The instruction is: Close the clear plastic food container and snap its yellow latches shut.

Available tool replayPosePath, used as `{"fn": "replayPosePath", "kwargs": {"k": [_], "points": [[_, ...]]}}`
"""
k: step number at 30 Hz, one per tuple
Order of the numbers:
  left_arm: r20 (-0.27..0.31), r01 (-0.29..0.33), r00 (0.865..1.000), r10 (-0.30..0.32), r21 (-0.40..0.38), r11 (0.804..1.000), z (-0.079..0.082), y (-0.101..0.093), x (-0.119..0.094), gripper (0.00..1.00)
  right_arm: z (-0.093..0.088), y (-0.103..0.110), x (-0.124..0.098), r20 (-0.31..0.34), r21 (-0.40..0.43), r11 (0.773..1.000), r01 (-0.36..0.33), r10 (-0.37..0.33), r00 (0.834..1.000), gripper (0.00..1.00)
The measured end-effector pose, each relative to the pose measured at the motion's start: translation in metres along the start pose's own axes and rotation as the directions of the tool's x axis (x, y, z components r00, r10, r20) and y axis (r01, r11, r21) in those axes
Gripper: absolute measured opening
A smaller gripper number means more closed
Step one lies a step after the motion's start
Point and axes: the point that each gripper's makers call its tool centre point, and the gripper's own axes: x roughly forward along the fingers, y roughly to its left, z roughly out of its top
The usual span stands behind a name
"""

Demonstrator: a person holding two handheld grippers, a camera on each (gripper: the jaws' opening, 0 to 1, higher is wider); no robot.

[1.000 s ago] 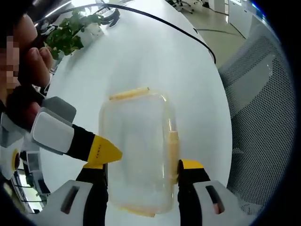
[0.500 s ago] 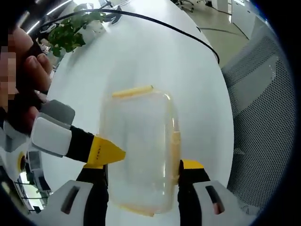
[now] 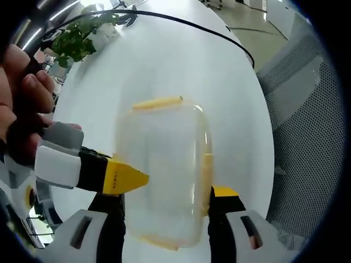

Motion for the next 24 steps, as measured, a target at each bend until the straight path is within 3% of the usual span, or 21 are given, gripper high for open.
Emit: {"fn": "replayPosePath", "kwargs": {"k": [11,15,18,24], "points": [[0.004,-0.01,1.0,0.01,-0.006,1.0,-0.0001,0.0013,-0.0008,0.6,0.0026,0.0004,0.0009,0.034,-0.013,0.999,0.039,-0.038,0.999,0.36],[0.0,-0.01,1.0,0.01,-0.004,1.0,0.0003,0.0011,-0.0013,0.6,0.003,0.0007,-0.0001,0.032,-0.047,0.997,0.061,-0.06,0.998,0.37],[-0.005,-0.004,1.0,0.004,0.002,1.0,0.0005,0.0005,-0.0018,0.6,0.0056,0.0018,-0.0022,0.053,-0.116,0.988,0.106,-0.1,0.994,0.36],[-0.01,0.001,1.0,-0.001,0.009,1.0,0.0006,0.0001,-0.0015,0.62,0.0048,0.0035,-0.0039,0.095,-0.125,0.981,0.146,-0.135,0.986,0.36]]}}
